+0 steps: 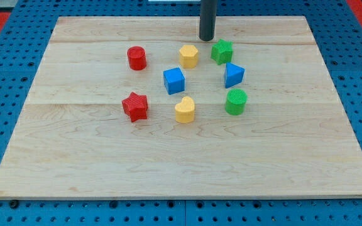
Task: Move the green star closer to the blue triangle
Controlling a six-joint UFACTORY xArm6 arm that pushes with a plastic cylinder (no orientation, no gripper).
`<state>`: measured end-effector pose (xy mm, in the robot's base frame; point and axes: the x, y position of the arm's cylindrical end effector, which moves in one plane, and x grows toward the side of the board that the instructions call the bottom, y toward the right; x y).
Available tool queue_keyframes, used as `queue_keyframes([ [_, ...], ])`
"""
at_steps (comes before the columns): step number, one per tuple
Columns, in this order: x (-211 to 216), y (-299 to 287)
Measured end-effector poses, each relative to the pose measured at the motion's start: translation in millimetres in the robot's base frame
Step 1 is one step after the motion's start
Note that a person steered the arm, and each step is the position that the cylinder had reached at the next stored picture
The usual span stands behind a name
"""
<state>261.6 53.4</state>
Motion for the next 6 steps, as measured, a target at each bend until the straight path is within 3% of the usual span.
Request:
queue_keyframes([
  [3,30.1,42.9],
  [6,87.2,52.0],
])
